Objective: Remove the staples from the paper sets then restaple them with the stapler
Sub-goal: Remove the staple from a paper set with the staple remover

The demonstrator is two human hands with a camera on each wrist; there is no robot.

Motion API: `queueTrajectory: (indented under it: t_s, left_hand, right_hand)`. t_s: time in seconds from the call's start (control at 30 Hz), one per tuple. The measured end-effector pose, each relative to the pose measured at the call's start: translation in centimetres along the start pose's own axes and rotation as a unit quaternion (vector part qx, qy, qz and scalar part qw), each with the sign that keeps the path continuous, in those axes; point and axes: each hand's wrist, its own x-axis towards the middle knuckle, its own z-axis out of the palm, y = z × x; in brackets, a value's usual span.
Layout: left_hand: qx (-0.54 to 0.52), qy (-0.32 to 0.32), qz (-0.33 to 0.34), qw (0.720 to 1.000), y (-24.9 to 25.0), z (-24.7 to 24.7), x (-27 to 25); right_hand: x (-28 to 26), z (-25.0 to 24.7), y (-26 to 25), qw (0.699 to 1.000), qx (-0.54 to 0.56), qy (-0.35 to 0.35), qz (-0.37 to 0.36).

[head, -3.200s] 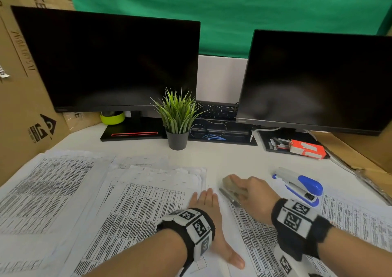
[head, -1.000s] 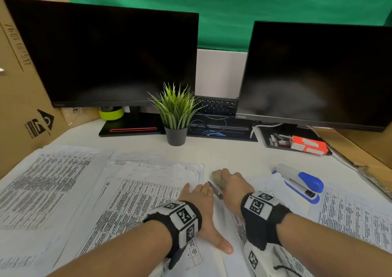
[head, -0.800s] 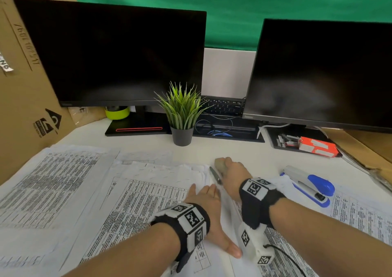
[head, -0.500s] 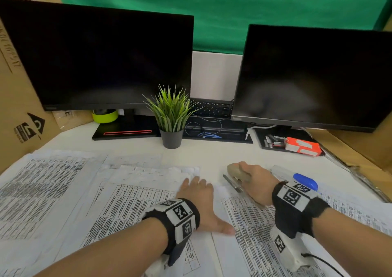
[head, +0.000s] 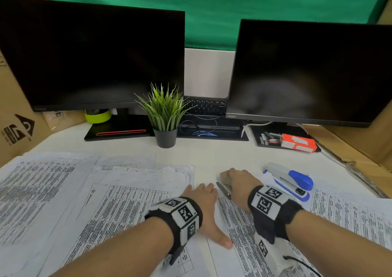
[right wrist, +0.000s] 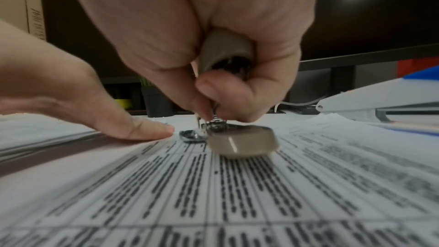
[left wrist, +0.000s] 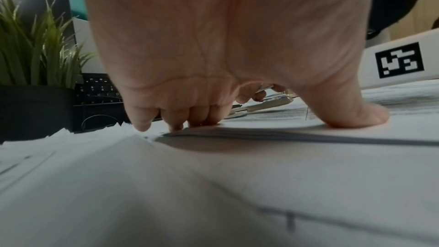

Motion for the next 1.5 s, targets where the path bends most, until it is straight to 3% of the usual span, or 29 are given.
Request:
queueTrajectory:
  t_s: [0.27, 0.43, 0.57, 0.83, 1.03, 1.3, 1.43, 1.5]
  left_hand:
    - [0.012, -0.006, 0.003, 1.0, -0.2, 0.2, 0.1]
    - [0.016, -0.02, -0.001, 1.0, -0.1, 0.4, 0.3]
    - [0.012, -0.035, 0.003, 0.999, -0.1, 0.3, 0.4]
    - [0.05, -0.033, -0.003, 0.998, 0.2, 0.1, 0.6]
    - [0.072, -0.027, -0.012, 0.997, 0.5, -0.1, 0.8]
    - [0.065, -0.021, -0.009, 0.998, 0.4, -0.1, 0.8]
    - [0.064, -0.031, -0.011, 0.997, 1.1, -0.6, 0.7]
    - [0.054, 0.029, -0.024, 0.998, 1.8, -1.4, 0.5]
  right_hand:
    - [-0.6, -0.1, 1.9, 0.995, 0.087, 0.044, -0.006]
    - [-2.7, -0.2, 3.3, 0.997, 0.04, -0.006, -0.058]
    - [-4.1, -0.1, 3.2, 0.998, -0.017, 0.003, -0.057]
    - [-4.4, 0.4, 1.8, 1.0, -0.012, 0.003, -0.017]
    - [-3.5, 0.3, 1.1, 0.995, -0.068, 0.024, -0.063]
    - [0.0, 0.1, 0.0, 0.998, 0.053, 0.021, 0.025]
    - [1.3, -1.7, 0.5, 0.997, 0.067, 0.029, 0.027]
    - [0.9, -2.2, 2.1, 0.998, 0.056, 0.024, 0.006]
